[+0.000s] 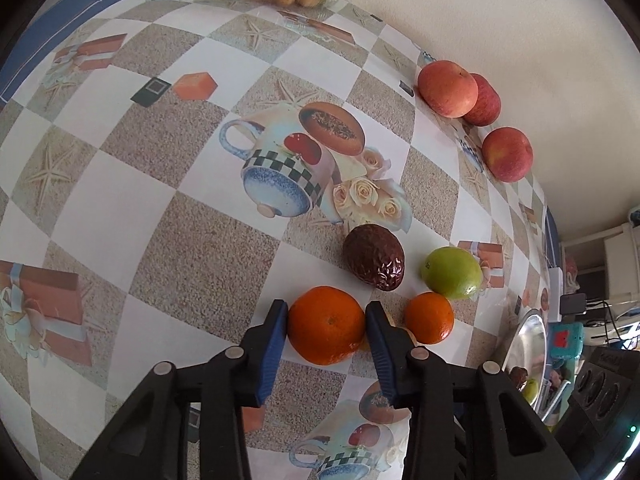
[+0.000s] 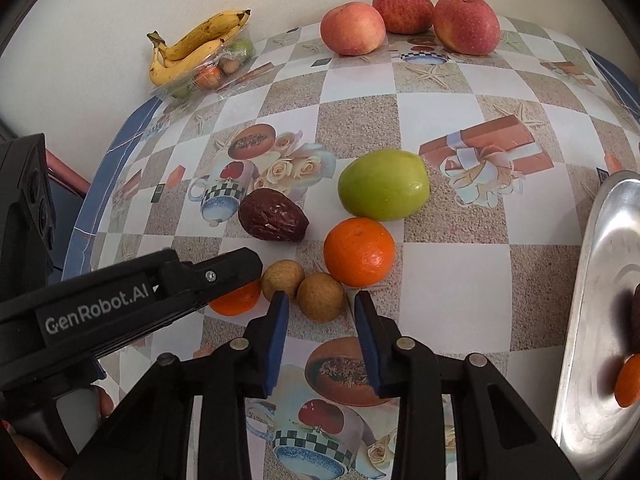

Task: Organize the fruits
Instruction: 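Grasp an orange with the left tool while the right tool grasps a brown kiwi, then carry orange and kiwi over the steel bowl and open both tools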

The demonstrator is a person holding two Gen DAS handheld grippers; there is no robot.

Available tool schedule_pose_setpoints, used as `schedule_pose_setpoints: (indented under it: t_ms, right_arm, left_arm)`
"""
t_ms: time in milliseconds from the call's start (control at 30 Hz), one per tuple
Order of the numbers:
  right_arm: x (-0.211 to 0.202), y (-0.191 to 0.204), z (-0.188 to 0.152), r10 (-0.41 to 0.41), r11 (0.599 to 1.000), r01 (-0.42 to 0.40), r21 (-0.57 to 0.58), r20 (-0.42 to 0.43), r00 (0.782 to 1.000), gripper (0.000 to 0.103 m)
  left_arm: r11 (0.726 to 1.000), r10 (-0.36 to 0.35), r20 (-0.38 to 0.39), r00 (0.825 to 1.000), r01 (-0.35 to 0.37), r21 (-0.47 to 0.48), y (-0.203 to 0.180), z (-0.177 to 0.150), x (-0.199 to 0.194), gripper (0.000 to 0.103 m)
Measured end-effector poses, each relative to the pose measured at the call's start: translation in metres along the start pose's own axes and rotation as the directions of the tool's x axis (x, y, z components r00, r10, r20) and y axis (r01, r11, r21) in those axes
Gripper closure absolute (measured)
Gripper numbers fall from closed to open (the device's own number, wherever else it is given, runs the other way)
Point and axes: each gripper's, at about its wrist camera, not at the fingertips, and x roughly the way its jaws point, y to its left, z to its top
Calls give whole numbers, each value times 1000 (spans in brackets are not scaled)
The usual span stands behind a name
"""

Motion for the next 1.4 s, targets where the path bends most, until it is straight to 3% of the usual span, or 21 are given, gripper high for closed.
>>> schedule_pose_setpoints:
  t_ms: [267,667,1000,1400]
  right_arm:
    - [-2,-2,0,8,1000,-8,8,-4,1000,78]
    - [-21,-22,-4,-46,998,46,52,2,999,78]
    - [-51,-33,2,-34,996,28,84,74,997,78]
    - [-63,-48,0,-52,992,41,118,88,995,78]
  left_arm:
    - [1000,5,12,1000,-5,-24,6,0,-4,61]
    - [999,33,68,997,-30,-35,9,3,-19,62]
    - [1000,16,142,990,-17,2,-6,4,-41,62]
    - [998,20,150,989,-29,61,-30,-5,-41,62]
